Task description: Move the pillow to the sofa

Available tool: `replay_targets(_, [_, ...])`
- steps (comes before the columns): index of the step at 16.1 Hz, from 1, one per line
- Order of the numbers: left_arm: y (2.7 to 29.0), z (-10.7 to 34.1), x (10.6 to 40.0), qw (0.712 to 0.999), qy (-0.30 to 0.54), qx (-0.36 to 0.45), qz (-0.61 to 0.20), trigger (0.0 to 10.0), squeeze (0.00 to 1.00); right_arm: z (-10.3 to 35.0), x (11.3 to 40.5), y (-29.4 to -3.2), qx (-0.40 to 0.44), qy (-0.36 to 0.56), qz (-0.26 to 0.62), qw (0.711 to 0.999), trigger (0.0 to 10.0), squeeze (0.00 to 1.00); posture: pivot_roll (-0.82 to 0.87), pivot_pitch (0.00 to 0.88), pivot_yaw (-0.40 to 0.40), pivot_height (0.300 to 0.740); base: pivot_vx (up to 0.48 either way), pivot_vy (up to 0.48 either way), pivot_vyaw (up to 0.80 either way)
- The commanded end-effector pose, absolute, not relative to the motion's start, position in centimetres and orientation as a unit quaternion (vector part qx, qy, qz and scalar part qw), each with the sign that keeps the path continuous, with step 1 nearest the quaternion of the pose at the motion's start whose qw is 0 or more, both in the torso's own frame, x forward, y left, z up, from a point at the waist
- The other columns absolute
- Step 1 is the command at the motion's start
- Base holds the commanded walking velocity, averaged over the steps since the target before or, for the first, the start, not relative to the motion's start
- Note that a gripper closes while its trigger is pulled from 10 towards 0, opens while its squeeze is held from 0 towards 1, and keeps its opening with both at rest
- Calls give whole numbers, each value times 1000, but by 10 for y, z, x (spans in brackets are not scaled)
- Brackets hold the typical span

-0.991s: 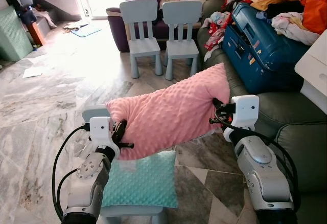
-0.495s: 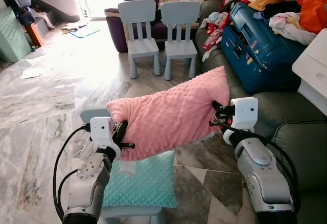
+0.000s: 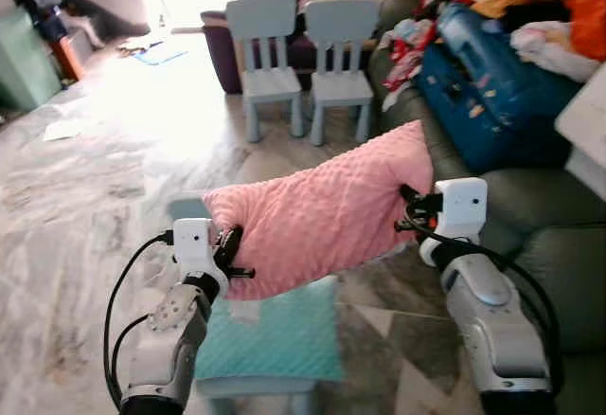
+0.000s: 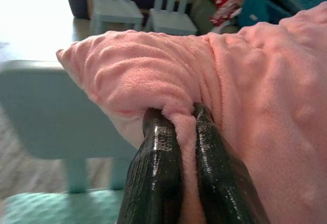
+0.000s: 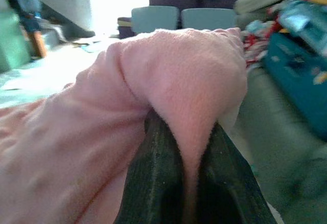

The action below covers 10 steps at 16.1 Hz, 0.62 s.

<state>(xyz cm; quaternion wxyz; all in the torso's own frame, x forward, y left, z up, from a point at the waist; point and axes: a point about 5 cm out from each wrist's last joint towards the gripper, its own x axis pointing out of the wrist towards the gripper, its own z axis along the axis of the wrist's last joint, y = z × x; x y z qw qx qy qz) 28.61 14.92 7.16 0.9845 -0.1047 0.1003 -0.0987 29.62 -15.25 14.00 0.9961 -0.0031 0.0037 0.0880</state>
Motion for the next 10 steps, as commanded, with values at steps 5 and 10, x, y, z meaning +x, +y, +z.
replay_targets(5, [148, 78, 289, 984, 90, -109, -104, 10000, 0, 150, 297, -149, -6, -14, 98, 995, 10000, 0, -231, 0, 27, 740, 0, 455, 0])
replay_targets(10, [147, 77, 289, 984, 98, -111, -102, 10000, 0, 150, 297, -149, -7, -14, 99, 995, 10000, 0, -228, 0, 26, 740, 0, 454, 0])
